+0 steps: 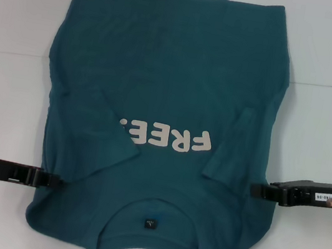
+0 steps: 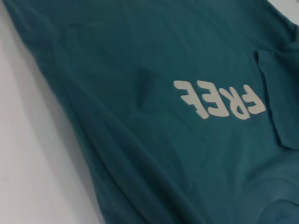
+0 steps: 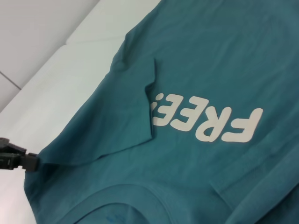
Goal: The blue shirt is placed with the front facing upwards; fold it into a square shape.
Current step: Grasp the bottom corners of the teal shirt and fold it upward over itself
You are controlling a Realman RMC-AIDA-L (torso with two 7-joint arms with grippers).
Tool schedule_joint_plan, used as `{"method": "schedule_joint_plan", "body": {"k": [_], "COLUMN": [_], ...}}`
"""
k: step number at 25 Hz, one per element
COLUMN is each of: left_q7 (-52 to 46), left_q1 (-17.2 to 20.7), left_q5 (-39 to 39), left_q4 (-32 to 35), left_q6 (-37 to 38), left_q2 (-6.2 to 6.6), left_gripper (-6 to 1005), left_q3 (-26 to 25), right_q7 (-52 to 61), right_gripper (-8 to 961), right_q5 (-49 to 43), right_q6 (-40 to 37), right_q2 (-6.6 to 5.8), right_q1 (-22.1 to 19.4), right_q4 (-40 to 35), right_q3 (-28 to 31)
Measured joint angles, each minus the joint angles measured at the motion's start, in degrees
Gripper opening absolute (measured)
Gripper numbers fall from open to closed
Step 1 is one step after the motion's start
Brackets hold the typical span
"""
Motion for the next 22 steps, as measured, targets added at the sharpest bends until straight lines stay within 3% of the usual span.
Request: {"method": "schedule_joint_plan", "body": {"k": [10,22], "left_q7": [1.25,9.21], "left_q1": [0.61,6.01], "left_q5": [-1.53,-7.82], "left_q4": [-0.31,-1.29], "left_q6": [2.16,5.26], "left_q2": [-0.04,0.09], "left_gripper": [80,81], "left_q3": [-0.04,-1.86], "right_q7": [-2.87,-5.78], "right_gripper": [36,36], "right_q5": [0.00,0.00], "right_q6": [-2.24,-4.77], "right_q2": [0.06,0.27], "right_q1": [-0.83,-1.96], "right_q4": [0.24,-0.08], "right_q3": [0.12,0.53]}}
